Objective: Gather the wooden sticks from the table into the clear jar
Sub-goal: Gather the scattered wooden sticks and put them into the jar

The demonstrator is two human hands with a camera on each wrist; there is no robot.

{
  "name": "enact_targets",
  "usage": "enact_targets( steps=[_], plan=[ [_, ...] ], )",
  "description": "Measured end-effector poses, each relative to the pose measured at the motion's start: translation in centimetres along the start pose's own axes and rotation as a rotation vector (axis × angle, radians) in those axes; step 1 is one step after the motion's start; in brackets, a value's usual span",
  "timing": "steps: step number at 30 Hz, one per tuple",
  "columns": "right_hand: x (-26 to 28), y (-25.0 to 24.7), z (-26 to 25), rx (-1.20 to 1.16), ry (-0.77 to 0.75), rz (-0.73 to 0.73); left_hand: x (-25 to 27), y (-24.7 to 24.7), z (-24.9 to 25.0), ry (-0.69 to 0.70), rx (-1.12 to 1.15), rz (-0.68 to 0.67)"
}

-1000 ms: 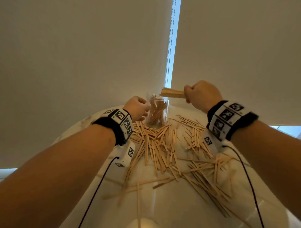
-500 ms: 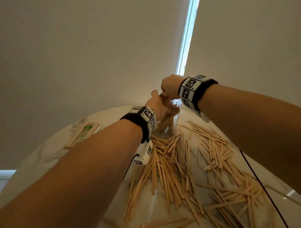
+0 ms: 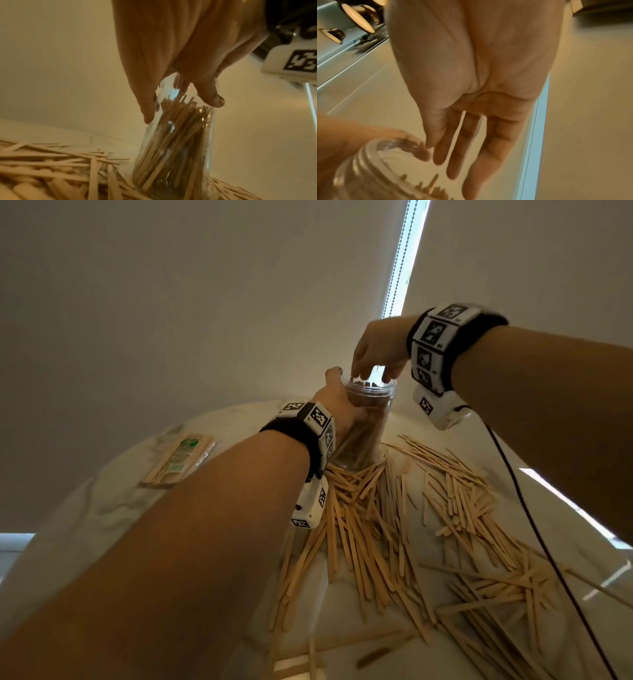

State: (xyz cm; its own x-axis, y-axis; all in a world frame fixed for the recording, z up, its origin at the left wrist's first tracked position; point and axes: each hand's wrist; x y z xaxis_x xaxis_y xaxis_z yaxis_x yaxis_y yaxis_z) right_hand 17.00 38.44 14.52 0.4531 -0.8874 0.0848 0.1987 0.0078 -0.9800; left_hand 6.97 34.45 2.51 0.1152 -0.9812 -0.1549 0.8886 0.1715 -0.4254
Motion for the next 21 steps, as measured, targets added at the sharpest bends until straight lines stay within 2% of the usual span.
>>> enact_targets(
  steps=[4,6,11,14,16,18,19,20,21],
  plan=[
    [4.2,-0.5,1.4,-0.202,0.078,0.248,1.0,0.4,-0.2,0.001,0.012,0.029],
    [6.9,0.5,1.7,-0.195,0.125,0.284,1.6,0.3,-0.4,-0.014,-0.072,0.009],
    [11.5,7.8,1.9,-0.27,0.122,0.011,5.9,-0.6,-0.8,-0.176,-0.416,-0.025],
    [12.3,12.1,0.6,-0.232,0.203,-0.191,10.0,-1.0,0.2,-0.262,-0.687,-0.064],
    [10.2,15.0,-0.1,-0.176,0.191,-0.175,12.5,-0.7,1.4,-0.276,-0.832,-0.151],
    [9.1,16.7,-0.9,-0.089,0.107,-0.068,15.0,0.1,2.7,-0.264,-0.862,-0.223],
    [9.3,16.7,-1.6,-0.036,0.091,-0.074,16.0,0.6,3.2,-0.243,-0.855,-0.236],
    [10.0,16.4,-2.1,-0.024,0.081,-0.169,16.8,1.2,3.5,-0.211,-0.835,-0.252],
    [11.8,15.5,-2.7,-0.007,0.055,-0.169,17.0,1.8,3.3,-0.213,-0.813,-0.268]
  ],
)
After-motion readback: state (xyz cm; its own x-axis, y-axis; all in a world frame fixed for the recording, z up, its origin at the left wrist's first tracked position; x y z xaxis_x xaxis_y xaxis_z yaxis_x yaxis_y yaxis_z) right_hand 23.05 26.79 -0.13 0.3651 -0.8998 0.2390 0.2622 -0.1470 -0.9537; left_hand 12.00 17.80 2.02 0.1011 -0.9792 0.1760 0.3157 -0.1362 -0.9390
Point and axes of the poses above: each hand's wrist, its own x-axis away from the middle knuckle, its own y-axis out of the palm, z = x × y, and after that the axes turned 7 degrees about x, right-handed
